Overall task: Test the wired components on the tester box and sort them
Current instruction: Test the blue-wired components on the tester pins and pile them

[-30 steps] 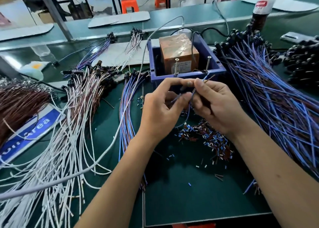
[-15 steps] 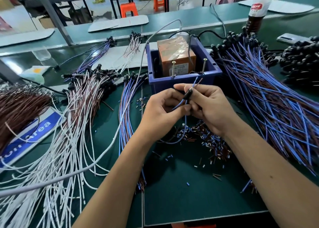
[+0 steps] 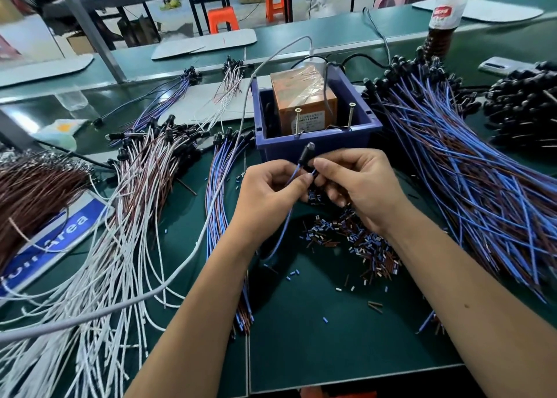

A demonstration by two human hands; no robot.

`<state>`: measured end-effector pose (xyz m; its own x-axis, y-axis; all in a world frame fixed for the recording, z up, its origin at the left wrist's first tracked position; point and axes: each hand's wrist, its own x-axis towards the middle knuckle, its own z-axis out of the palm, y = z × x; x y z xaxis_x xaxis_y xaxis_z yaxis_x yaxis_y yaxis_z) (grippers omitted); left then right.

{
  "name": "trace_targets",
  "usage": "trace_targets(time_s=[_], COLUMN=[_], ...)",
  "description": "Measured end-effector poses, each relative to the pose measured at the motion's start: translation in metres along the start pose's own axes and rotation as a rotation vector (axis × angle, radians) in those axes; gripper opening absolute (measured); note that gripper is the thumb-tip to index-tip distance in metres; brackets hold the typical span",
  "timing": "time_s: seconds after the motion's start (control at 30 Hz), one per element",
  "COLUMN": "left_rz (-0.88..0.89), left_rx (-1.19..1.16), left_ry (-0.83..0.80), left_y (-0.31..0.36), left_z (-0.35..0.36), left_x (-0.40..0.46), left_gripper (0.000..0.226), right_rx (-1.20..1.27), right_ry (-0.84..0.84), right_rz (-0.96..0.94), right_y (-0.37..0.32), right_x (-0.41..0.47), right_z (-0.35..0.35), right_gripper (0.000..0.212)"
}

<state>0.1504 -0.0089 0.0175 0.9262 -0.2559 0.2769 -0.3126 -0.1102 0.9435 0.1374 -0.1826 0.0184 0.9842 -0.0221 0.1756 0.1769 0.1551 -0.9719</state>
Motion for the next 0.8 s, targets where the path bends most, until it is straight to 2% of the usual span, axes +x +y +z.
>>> trace_targets(time_s=[0.1, 0.3, 0.47, 0.63, 0.73, 0.8], left_rz=[-0.007, 0.001, -0.08, -0.108, -0.107, -0.096], left_rx=[0.024, 0.014, -0.112, -0.288, -0.318, -0.294], left_ry=[0.032, -0.004, -0.008, 0.014, 0.049, 0.062], left_y=[-0.002, -0.002, 0.0, 0.008, 0.01, 0.01], left_z=[-0.002, -0.002, -0.001, -0.009, -0.007, -0.002], left_x=[0.001, -0.001, -0.001, -0.003, -0.004, -0.004], left_gripper=[0.013, 0.014, 0.02, 0.016, 0.017, 0.022], right_rx=[-0.007, -0.147, -0.172, -0.162, -0.237, -0.151], right_ry=[0.041, 0.003, -0.046, 0.123, 0.018, -0.029], right_rz=[-0.005, -0.051, -0.086, -0.127, -0.099, -0.057], right_y=[0.001, 0.004, 0.003, -0.004, -0.002, -0.001], right_x=[0.002, 0.003, 0.001, 0.005, -0.001, -0.004], right_z=[-0.004, -0.007, -0.005, -0.017, -0.009, 0.0], right_gripper=[0.008, 0.01, 0.013, 0.016, 0.006, 0.009])
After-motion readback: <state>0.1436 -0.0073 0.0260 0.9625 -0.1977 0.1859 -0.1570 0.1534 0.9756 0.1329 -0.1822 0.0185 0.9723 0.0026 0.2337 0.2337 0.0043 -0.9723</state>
